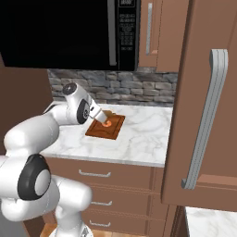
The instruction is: Open the cabinet, retrieve the rolling pin, and place it next to the meat on the cutting board to prepare for tenderizing.
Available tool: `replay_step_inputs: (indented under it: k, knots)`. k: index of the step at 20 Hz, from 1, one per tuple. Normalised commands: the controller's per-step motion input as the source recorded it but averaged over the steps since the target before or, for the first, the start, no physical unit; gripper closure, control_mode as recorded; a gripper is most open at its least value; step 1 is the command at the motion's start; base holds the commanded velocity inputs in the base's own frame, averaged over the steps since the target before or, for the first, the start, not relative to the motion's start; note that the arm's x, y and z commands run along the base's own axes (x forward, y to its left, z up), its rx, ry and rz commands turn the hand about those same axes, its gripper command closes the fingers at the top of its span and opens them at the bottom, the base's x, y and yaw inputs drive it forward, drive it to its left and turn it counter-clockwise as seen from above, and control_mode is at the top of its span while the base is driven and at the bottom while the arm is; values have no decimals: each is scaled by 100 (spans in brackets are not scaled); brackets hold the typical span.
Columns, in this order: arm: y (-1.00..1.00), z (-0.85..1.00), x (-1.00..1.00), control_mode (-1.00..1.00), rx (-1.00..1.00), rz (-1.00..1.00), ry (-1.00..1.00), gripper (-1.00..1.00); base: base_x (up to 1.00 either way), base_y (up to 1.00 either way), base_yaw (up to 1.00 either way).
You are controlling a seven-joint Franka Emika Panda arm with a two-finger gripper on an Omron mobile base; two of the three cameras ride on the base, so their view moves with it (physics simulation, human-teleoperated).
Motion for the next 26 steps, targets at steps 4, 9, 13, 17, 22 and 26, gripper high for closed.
replay_step_inputs:
  k: [4,9,13,17,22,26]
  knots:
    - [0,0,14,-100,3,2,4,100,0,0,0]
    - [0,-3,19,-100,4,2,4,100,0,0,0]
    - [0,-6,31,-100,4,0,5,100,0,0,0]
    - [0,0,26,-100,4,0,1,100,0,0,0]
    - [-1,0,11,-100,5,0,0,100,0,0,0]
    - [-3,0,5,-100,5,0,0,100,0,0,0]
